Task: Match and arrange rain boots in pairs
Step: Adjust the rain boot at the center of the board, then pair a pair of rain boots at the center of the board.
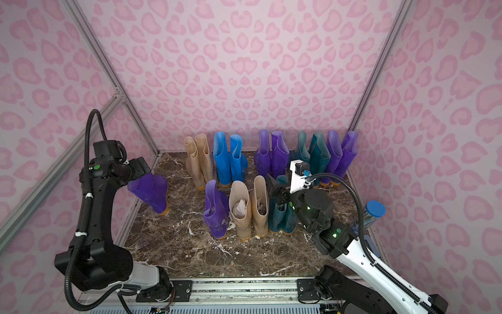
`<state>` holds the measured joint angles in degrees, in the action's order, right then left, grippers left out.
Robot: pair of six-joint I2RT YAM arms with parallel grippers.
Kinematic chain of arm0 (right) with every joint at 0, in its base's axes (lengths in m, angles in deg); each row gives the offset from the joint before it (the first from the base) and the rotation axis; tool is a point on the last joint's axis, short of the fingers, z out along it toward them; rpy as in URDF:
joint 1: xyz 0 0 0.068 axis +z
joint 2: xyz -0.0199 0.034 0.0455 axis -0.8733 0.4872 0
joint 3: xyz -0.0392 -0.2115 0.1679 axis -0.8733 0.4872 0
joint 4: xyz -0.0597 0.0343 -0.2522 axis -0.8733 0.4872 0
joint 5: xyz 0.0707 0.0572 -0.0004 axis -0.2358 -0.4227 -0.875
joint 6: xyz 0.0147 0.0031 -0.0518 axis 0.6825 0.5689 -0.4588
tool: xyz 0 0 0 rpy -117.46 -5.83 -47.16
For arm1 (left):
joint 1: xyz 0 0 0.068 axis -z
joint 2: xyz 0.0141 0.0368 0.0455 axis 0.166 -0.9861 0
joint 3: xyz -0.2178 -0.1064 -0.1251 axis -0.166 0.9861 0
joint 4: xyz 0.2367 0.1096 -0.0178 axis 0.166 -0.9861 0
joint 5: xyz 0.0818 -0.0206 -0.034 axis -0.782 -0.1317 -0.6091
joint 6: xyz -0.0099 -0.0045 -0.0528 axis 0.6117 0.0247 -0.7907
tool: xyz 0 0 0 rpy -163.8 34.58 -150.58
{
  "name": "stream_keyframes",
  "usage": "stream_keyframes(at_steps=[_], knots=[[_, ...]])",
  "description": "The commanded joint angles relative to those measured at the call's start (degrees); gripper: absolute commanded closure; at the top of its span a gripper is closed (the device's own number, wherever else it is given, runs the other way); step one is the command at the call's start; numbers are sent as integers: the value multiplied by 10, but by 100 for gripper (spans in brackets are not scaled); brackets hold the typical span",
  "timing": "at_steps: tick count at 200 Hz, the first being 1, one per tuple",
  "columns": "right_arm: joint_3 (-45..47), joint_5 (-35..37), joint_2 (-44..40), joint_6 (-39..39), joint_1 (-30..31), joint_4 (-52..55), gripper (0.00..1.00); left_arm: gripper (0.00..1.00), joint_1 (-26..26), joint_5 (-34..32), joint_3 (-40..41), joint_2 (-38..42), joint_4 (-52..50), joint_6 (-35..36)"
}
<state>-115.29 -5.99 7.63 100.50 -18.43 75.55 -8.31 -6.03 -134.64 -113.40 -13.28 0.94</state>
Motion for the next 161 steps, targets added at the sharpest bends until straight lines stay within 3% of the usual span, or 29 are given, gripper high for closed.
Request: stream_keyframes(at_steps=[1,8,18,57,86,134,161], knots=[[2,-4,-4,-3,-3,2,11,61,-1,38,11,-12,11,4],[4,-6,-4,-1,-3,2,11,83,-1,45,16,-13,11,3],[4,-9,-4,3,-3,5,11,97,-1,51,24,-9,14,3],[-1,-10,-2,11,-4,14,13,98,9,171,96,63,61,-41],[-2,-8,-5,12,-4,17,14,98,71,150,115,121,33,-22],[-16,18,-14,6,-5,37,14,98,112,188,189,200,24,-48],[-17,26,-20,8,-5,38,15,98,172,202,204,216,18,-57]])
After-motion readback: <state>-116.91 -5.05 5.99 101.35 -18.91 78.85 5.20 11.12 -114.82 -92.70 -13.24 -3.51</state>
